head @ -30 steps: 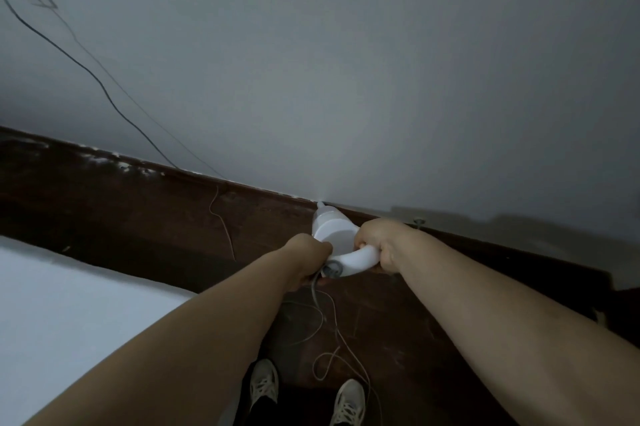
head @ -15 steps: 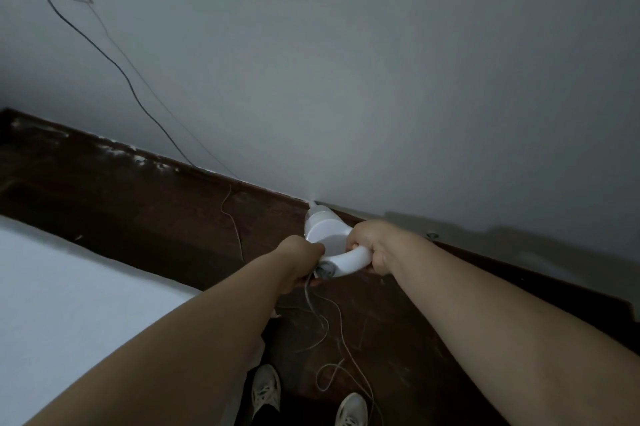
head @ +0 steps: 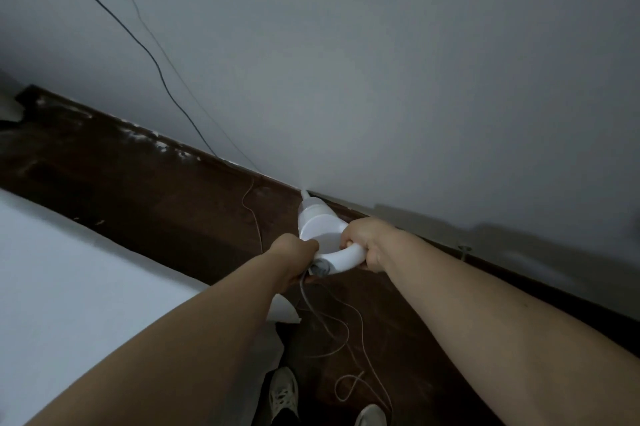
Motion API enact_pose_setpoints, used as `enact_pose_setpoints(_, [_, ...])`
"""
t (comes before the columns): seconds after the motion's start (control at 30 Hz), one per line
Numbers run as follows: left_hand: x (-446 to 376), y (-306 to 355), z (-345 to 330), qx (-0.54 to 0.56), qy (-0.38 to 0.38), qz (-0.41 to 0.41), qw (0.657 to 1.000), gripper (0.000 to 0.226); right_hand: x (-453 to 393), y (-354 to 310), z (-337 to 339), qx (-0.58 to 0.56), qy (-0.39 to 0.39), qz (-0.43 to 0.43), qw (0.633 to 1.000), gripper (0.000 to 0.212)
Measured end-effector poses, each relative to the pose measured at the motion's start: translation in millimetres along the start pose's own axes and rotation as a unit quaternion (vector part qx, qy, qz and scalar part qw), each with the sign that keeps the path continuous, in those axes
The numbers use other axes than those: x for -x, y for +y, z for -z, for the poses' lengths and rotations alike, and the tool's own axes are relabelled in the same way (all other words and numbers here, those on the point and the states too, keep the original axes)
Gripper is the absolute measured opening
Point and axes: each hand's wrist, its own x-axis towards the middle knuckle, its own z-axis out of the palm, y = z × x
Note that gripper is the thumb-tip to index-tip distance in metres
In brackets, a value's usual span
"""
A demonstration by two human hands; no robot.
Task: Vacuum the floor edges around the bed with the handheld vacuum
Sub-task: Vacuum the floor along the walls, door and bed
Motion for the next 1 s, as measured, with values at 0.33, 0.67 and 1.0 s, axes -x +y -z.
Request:
enact_pose_setpoints(0.33, [-37.5, 9.7, 62.4, 0.032, 0.013, 0.005, 0.999, 0.032, -25.5, -58.1, -49.7, 0.017, 0.001, 0.006, 1.0, 0.046])
enact_pose_setpoints(0.67, [-41.0, 3.9, 88.7, 0.049, -0.006, 0.004, 0.999, 0.032, -19.4, -70.8, -73.1, 0.017, 0.019, -0.007, 1.0, 0.049])
enact_pose_setpoints(1.0, [-19.8, 7.8, 33.0, 0.029, -0.03, 0.002, 0.999, 0.037, -4.6, -33.3, -25.6, -0.01, 0.036, -0.025, 0.999, 0.035])
